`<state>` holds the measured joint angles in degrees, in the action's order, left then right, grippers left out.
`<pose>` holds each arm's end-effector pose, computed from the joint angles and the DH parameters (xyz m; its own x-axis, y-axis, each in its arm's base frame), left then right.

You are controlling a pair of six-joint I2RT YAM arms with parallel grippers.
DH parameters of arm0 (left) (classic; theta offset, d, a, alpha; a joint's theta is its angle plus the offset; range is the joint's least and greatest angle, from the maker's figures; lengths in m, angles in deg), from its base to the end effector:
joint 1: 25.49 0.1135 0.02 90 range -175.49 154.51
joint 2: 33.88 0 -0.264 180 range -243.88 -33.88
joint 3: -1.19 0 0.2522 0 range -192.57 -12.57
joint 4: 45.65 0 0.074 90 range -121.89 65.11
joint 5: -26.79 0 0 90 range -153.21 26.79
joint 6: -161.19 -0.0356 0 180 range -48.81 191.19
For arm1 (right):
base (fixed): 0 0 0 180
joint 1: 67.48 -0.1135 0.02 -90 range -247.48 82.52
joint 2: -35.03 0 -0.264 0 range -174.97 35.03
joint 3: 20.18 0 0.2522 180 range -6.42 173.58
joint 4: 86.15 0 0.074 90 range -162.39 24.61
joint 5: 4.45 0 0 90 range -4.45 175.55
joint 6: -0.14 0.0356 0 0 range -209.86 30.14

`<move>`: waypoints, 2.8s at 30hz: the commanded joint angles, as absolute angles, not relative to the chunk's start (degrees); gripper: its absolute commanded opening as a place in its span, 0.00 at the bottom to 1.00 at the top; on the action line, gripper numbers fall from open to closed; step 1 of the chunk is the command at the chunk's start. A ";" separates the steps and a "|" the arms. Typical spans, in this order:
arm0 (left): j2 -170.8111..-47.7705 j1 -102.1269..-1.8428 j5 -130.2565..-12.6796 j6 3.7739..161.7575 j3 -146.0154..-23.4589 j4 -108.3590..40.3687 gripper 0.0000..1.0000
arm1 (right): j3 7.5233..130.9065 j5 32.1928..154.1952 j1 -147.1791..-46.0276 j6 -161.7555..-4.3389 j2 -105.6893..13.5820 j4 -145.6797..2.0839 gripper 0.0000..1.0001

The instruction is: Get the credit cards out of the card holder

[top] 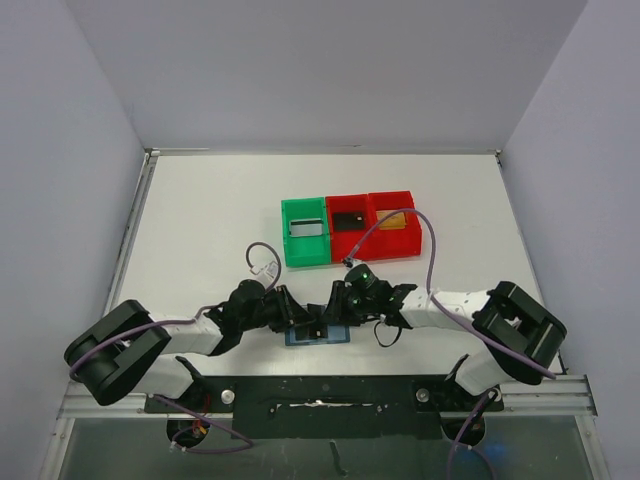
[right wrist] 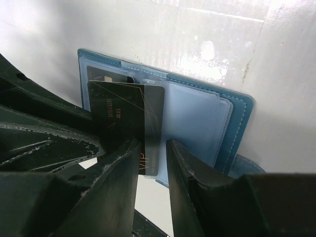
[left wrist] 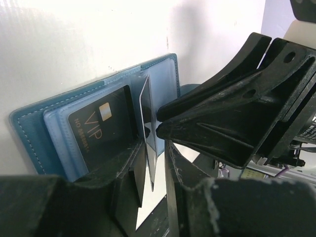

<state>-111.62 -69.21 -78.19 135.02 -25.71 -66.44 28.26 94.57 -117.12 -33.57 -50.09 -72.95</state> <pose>0.1505 -0.1566 0.1217 -0.9039 -0.3352 -0.2656 0.0410 0.5503 -0.8339 0.1707 0.2095 0.1424 -0.9553 0.1446 -0.2579 -0.0420 0.7970 0.6026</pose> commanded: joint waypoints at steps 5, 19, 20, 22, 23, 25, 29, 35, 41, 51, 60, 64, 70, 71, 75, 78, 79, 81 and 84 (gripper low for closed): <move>-113.65 -69.06 -81.44 134.17 -26.60 -73.33 0.17 | 25.33 91.88 -117.23 -31.15 -47.34 -73.84 0.30; -98.48 -68.27 -73.68 131.36 -26.28 -57.09 0.00 | 28.80 86.03 -117.13 -35.99 -39.32 -67.05 0.30; -96.80 -67.98 -73.27 130.85 -26.42 -55.01 0.00 | 28.29 86.39 -117.10 -35.84 -38.04 -68.22 0.31; -94.20 -67.21 -72.90 130.03 -26.54 -51.69 0.00 | 27.67 87.57 -117.05 -35.88 -35.88 -70.62 0.33; -92.96 -66.77 -72.76 129.73 -26.54 -49.62 0.00 | 27.58 88.12 -117.00 -35.96 -35.52 -71.61 0.34; -90.63 -66.14 -71.60 129.41 -26.42 -46.69 0.00 | 27.74 89.66 -117.05 -36.14 -35.69 -73.11 0.36; -85.55 -65.18 -68.96 129.61 -25.70 -42.52 0.00 | 28.97 93.84 -117.01 -36.42 -39.36 -76.06 0.37; -78.65 -64.38 -65.23 129.81 -25.54 -36.61 0.00 | 31.53 98.70 -117.41 -36.33 -46.63 -79.22 0.36; -75.21 -63.90 -64.76 130.03 -24.51 -35.62 0.00 | 34.30 99.11 -118.43 -38.11 -50.30 -77.67 0.36; -74.99 -63.63 -66.78 129.53 -24.53 -37.51 0.00 | 35.33 89.08 -116.96 -41.32 -54.49 -63.93 0.39; -73.94 -63.37 -68.24 129.24 -24.60 -40.30 0.00 | 38.77 87.47 -116.62 -46.04 -42.31 -62.16 0.61; -72.74 -63.31 -69.99 129.18 -24.32 -42.87 0.00 | 37.61 85.24 -115.32 -47.02 -35.74 -63.57 0.67; -70.07 -63.31 -72.13 129.35 -25.17 -44.61 0.00 | 26.50 83.18 -114.07 -53.15 -22.35 -78.25 0.68; -69.55 -63.28 -72.33 129.25 -25.63 -44.87 0.00 | 24.77 81.72 -114.02 -53.43 -20.04 -80.24 0.70; -67.61 -63.31 -73.89 129.11 -26.19 -47.30 0.00 | 23.52 75.52 -112.74 -52.50 -12.46 -77.31 0.99; -66.72 -63.31 -75.05 129.42 -25.62 -50.12 0.00 | 23.91 75.25 -110.78 -51.90 -10.50 -72.76 0.97; -66.67 -63.28 -75.31 129.56 -25.32 -51.47 0.00 | 23.15 76.53 -110.06 -51.60 -10.09 -72.90 0.98; -66.82 -63.29 -76.35 130.52 -24.45 -54.95 0.00 | 20.96 81.80 -107.49 -50.06 -9.16 -75.38 0.97; -67.73 -63.33 -78.27 132.22 -23.46 -61.63 0.00 | 16.25 93.71 -103.71 -44.72 -9.40 -85.31 0.98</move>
<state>-67.40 -63.61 -74.69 130.76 -23.86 -48.73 20.63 82.22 -107.27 -50.01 -9.57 -75.18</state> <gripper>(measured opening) 0.010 0.974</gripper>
